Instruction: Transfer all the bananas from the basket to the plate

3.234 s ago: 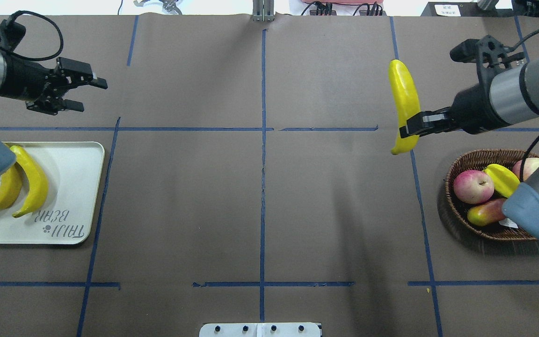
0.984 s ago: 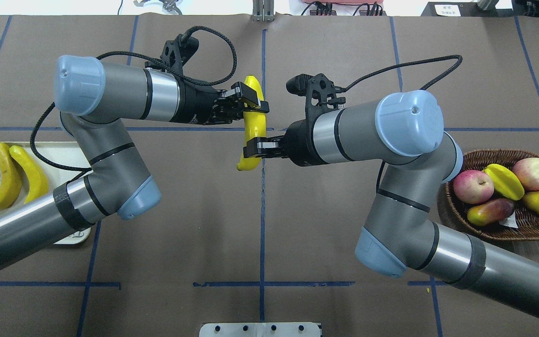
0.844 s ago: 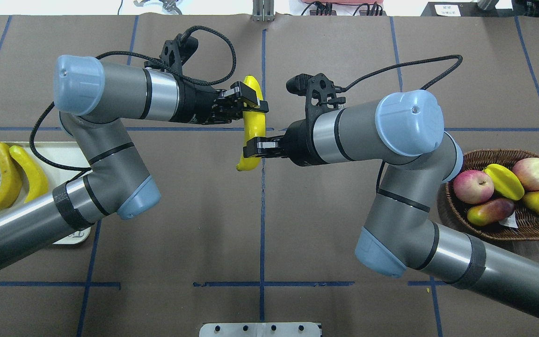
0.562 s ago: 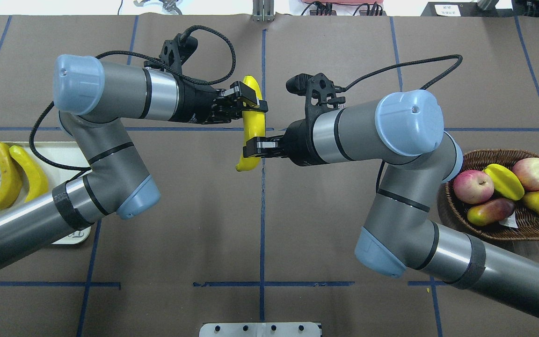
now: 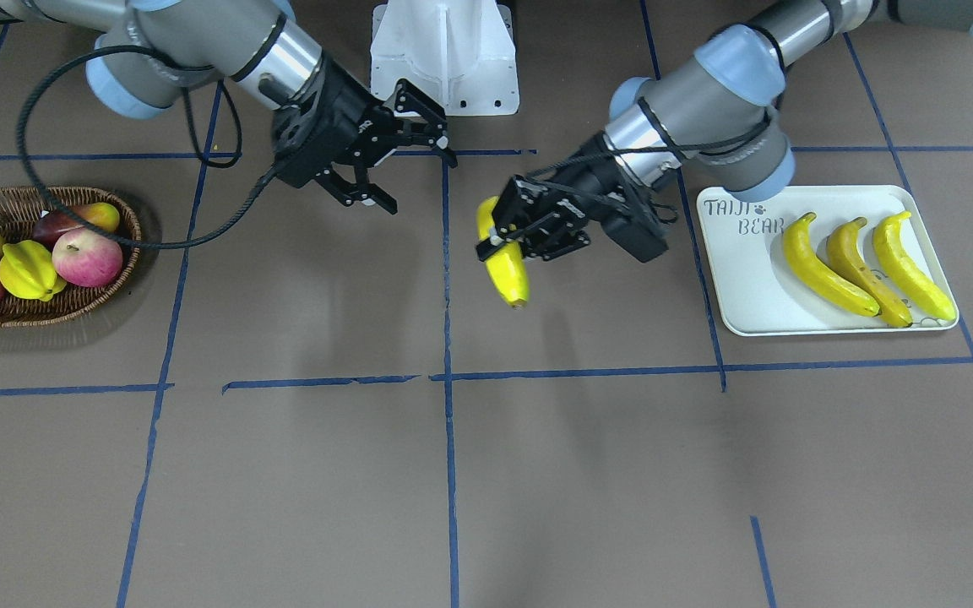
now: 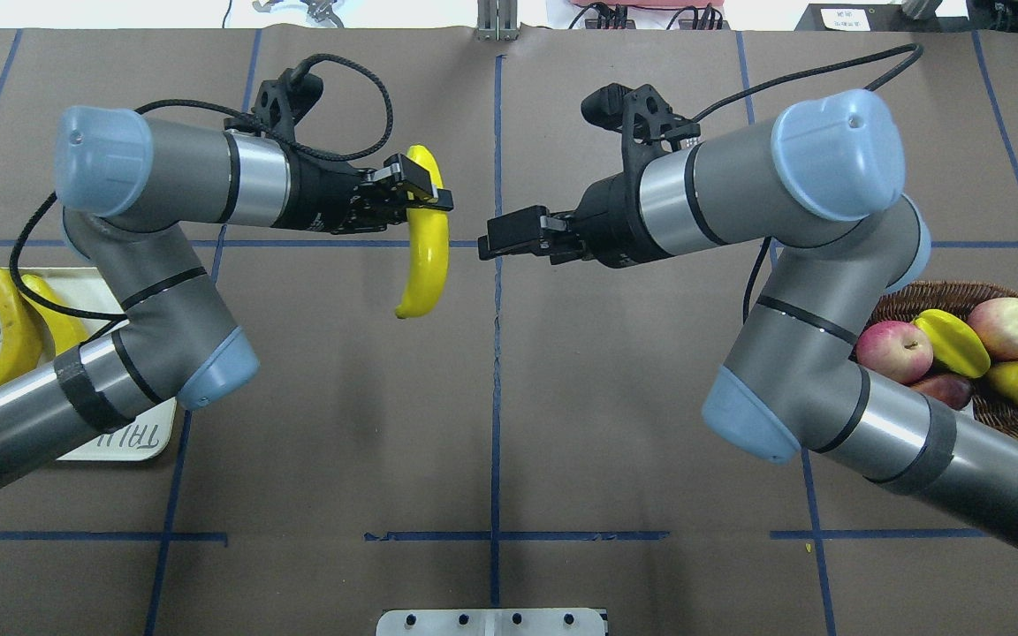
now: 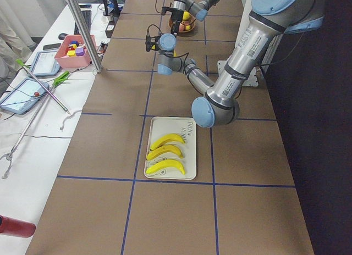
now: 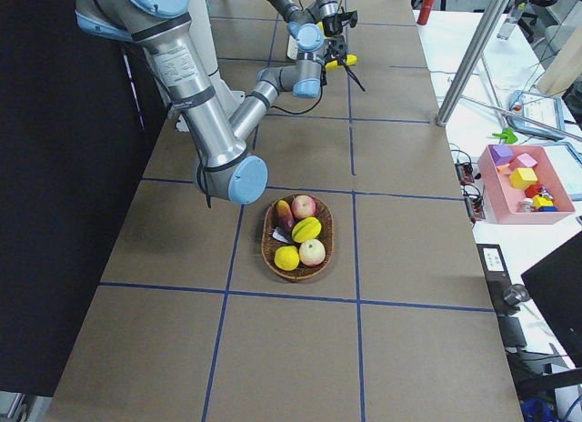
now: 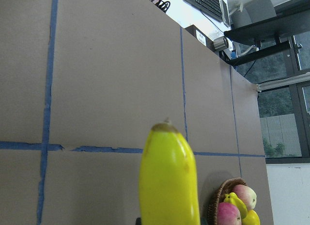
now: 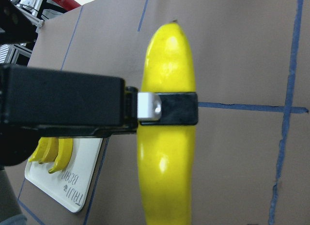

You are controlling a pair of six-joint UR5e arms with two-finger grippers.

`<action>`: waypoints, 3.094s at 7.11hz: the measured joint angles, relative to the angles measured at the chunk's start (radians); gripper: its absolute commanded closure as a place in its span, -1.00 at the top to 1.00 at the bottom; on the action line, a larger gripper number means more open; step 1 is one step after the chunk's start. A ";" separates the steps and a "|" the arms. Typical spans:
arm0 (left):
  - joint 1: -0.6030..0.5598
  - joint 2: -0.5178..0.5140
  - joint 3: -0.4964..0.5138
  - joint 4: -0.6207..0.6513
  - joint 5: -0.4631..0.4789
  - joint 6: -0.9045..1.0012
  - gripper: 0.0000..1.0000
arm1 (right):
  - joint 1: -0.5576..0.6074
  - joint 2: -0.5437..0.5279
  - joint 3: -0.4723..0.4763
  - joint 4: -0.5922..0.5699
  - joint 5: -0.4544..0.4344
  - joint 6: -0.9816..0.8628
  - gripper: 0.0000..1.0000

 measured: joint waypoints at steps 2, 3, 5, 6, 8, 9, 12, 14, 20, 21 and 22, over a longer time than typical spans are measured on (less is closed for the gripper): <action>-0.047 0.152 -0.054 0.080 -0.011 -0.022 -1.00 | 0.063 -0.040 -0.028 -0.005 0.055 -0.023 0.99; -0.094 0.234 -0.129 0.220 -0.022 -0.042 -1.00 | 0.082 -0.047 -0.046 -0.014 0.061 -0.033 0.99; -0.162 0.295 -0.252 0.576 -0.048 -0.019 -1.00 | 0.117 -0.052 -0.060 -0.102 0.063 -0.040 0.99; -0.169 0.301 -0.277 0.739 -0.048 0.010 -1.00 | 0.138 -0.058 -0.058 -0.159 0.063 -0.053 0.99; -0.171 0.318 -0.273 0.962 -0.044 0.045 -0.95 | 0.176 -0.092 -0.054 -0.226 0.072 -0.133 0.99; -0.171 0.349 -0.268 0.985 -0.039 0.055 -0.94 | 0.191 -0.103 -0.052 -0.236 0.082 -0.154 0.99; -0.171 0.395 -0.218 0.949 -0.005 0.121 0.97 | 0.208 -0.109 -0.050 -0.241 0.096 -0.166 0.99; -0.169 0.394 -0.183 0.903 0.001 0.141 1.00 | 0.205 -0.110 -0.055 -0.244 0.095 -0.167 0.99; -0.364 0.398 -0.216 0.965 -0.132 0.629 1.00 | 0.311 -0.139 -0.019 -0.561 0.095 -0.518 0.99; -0.433 0.398 -0.230 1.051 -0.142 0.849 1.00 | 0.353 -0.179 0.017 -0.646 0.096 -0.653 0.99; -0.498 0.398 -0.237 1.133 -0.146 1.066 1.00 | 0.394 -0.223 0.046 -0.707 0.096 -0.786 0.99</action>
